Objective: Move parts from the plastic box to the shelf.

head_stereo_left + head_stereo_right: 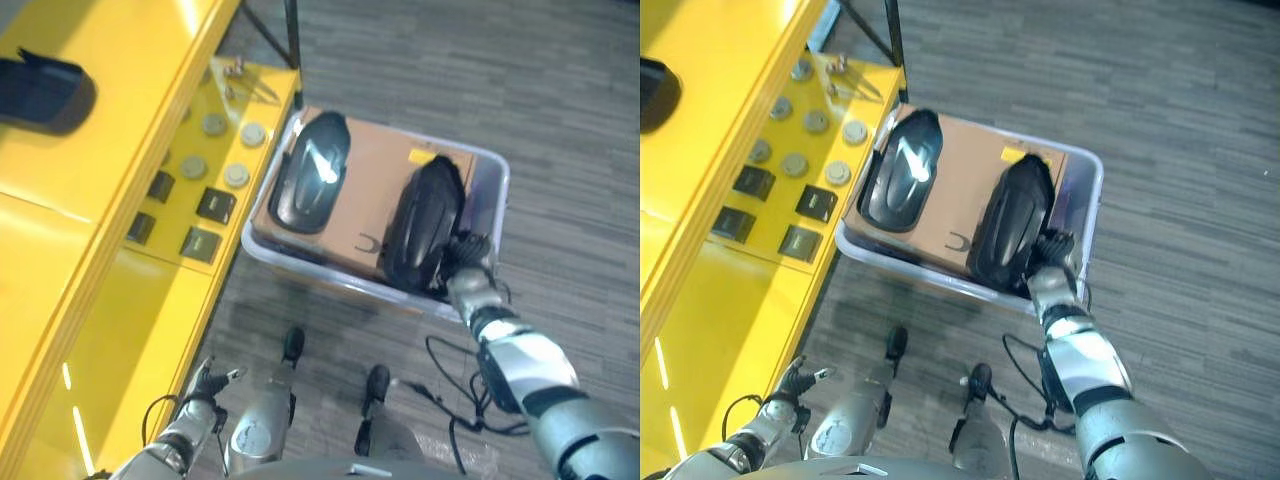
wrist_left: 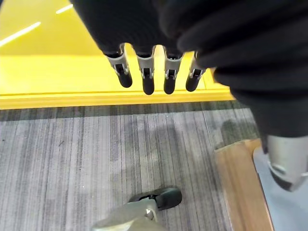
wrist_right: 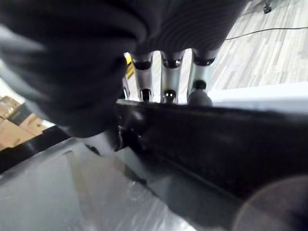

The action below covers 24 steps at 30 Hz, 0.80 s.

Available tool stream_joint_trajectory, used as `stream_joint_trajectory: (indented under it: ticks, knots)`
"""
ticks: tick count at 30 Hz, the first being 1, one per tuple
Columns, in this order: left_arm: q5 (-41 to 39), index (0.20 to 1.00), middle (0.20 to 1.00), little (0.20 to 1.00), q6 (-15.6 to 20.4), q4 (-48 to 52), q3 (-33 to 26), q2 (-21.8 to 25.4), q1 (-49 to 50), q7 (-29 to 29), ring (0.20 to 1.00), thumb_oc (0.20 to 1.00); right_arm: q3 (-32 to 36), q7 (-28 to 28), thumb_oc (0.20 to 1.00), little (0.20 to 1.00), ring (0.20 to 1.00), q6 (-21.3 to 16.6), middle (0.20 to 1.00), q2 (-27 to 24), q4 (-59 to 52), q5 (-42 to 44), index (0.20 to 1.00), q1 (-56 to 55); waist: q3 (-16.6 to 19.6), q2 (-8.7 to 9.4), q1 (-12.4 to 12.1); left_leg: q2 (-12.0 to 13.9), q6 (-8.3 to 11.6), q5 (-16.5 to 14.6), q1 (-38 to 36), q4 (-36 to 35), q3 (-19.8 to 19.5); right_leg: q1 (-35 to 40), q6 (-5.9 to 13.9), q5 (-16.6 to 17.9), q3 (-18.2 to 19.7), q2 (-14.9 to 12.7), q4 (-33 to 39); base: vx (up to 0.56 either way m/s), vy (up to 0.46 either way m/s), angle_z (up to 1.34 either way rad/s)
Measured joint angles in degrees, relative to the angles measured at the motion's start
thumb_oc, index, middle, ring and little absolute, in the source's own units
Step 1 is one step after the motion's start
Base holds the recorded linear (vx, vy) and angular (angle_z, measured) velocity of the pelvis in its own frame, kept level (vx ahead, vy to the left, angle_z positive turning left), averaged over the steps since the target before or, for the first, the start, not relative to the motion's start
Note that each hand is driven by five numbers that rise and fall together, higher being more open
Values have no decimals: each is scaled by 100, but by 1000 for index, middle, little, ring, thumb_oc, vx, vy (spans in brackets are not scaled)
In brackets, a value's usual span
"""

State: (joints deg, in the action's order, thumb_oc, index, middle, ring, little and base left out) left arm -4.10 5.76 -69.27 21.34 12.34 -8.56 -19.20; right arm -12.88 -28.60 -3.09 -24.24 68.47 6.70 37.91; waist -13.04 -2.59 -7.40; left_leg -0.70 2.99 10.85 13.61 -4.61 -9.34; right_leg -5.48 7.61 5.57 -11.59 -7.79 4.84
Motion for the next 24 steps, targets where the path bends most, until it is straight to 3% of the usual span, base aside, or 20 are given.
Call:
stream_joint_trajectory:
  ticks: [2, 4, 5, 6, 7, 9, 12, 13, 17, 21, 24]
  knots:
    - [84, 1000, 1000, 1000, 2, 3, -103, 5, 293, -5, 1000, 1000, -174, -29, 200, 200, 200, 125, 200, 20, -57, -271, 200, -476, 387, 14, 141, 60, 44, -104, -104, -3, 17, 72, -13, -78, 21, 38, 11, 47, -69, -18]
    - [87, 1000, 1000, 1000, 1, 199, -376, 27, 299, -1, 1000, 1000, -47, -38, 200, 200, 200, 200, 200, -275, -541, -450, 200, -816, 479, 17, 203, 133, 37, -134, -291, -4, 101, 217, -61, -94, 104, 68, 31, 92, -110, -20]
    - [72, 1000, 1000, 1000, -61, 707, -596, 127, 401, -4, 1000, 1000, 176, -40, 200, 200, 200, 305, 200, -556, -1173, -657, 200, -1089, 479, 4, 193, 139, 23, -168, -486, -4, 140, 399, -50, -92, 131, 68, 34, 78, -91, -11]
    - [66, 1000, 1000, 1000, -110, 2433, -712, 522, 879, 9, 1000, 1000, 306, -62, 200, 200, 200, 395, 200, -1056, -2548, -1045, 200, -1605, 482, -6, 216, 138, 37, -203, -748, -7, 151, 658, -44, -102, 130, 58, 35, 91, -100, -7]
    - [65, 1000, 1000, 1000, 78, 3474, -738, 813, 1165, -10, 1000, 1000, 329, -125, 200, 200, 200, 288, 200, -1425, -3112, -1370, 200, -1785, 597, -15, 213, 135, 13, -226, -897, -33, 156, 806, -5, -163, 133, 65, 35, 60, -71, -4]
    - [-50, 1000, 1000, 1000, 112, 4744, -849, 1207, 1178, 48, 1000, 1000, 720, -203, 200, 200, 200, 237, 200, -1748, -3815, -1750, 200, -1994, 870, -75, 229, 141, 6, -318, -1007, -39, 153, 927, -26, -218, 136, 74, 35, 56, -78, 0]
    - [-395, 1000, 1000, 1000, 118, 6076, -1036, 1200, 1308, 167, 1000, 1000, 1196, -279, 200, 200, 200, 363, 200, -1902, -4892, -2325, 200, -2313, 1030, -144, 240, 138, 1, -354, -1048, -40, 138, 960, -48, -253, 141, 85, 35, 33, -52, -2]
    - [-634, 1000, 1000, 1000, 291, 6526, -987, 1170, 1248, 347, 1000, 1000, 1314, -323, 200, 200, 200, 342, 200, -1884, -5197, -2709, 200, -2294, 1089, -239, 240, 152, -4, -347, -1083, -39, 138, 983, -42, -240, 144, 90, 35, 46, -53, 4]
    - [-1423, 1000, 1000, 1000, 234, 7747, -975, 1186, 1023, 781, 1000, 1000, 1327, -265, 200, 200, 200, 461, 200, -1529, -6453, -3373, 200, -2369, 1094, -249, 306, 172, -17, -377, -1202, -31, 146, 1090, -49, -277, 169, 116, 35, 64, -44, -1]
    - [-1919, 1000, 1000, 1000, 342, 7549, -846, 905, 401, 866, 1000, 1000, 1131, -260, 200, 200, 200, 234, 200, -1055, -7182, -3633, 200, -2187, 1128, -205, 332, 171, -11, -430, -1282, -34, 164, 1164, -54, -318, 191, 116, 34, 41, -22, -2]
    - [-2036, 1000, 1000, 1000, 333, 7190, -393, 758, -91, 848, 1000, 1000, 830, -259, 200, 200, 200, 150, 200, -654, -7436, -3642, 200, -1764, 1113, -165, 392, 168, -16, -374, -1289, -6, 178, 1171, -92, -286, 211, 117, 27, 1, -3, -1]
